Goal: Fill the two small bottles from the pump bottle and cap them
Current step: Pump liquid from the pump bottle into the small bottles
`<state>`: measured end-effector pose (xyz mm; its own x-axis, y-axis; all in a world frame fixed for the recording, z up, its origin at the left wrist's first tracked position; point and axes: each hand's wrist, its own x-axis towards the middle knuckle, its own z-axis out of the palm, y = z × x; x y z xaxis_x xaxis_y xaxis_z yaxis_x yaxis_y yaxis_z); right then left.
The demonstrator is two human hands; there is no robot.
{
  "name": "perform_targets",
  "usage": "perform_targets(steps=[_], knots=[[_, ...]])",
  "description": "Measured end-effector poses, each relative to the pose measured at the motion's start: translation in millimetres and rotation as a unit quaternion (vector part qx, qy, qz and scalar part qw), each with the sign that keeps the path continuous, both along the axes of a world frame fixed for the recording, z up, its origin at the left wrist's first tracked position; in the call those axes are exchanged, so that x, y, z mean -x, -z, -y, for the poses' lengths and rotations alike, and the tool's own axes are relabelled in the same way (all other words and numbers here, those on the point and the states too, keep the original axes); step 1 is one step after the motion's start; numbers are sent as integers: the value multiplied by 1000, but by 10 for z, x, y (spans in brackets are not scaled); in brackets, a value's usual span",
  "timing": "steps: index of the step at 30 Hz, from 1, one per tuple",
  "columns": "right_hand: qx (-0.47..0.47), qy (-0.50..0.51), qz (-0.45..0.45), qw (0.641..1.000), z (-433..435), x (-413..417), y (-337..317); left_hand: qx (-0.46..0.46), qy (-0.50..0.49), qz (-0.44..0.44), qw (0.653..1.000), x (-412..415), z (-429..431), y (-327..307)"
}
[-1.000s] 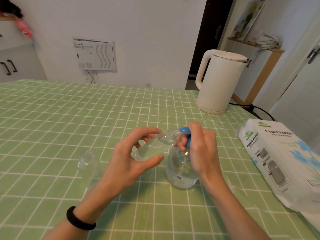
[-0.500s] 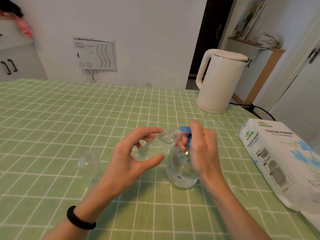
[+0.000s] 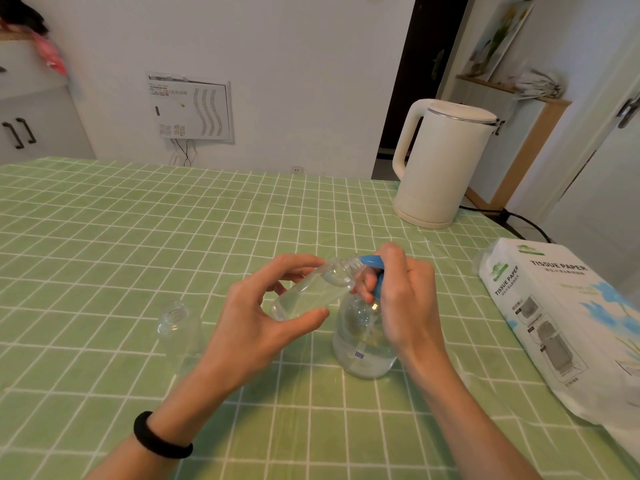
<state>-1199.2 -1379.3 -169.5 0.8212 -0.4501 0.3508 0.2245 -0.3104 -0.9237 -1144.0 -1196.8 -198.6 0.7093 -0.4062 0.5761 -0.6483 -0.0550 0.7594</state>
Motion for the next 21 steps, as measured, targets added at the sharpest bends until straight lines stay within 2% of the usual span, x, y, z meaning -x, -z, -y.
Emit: perform_targets(steps=[11, 21], knots=[[25, -2, 14, 1000, 16, -1, -15, 2, 0, -5, 1000, 7, -1, -12], [0, -17, 5, 1000, 19, -18, 2, 8, -3, -9, 1000, 3, 6, -17]])
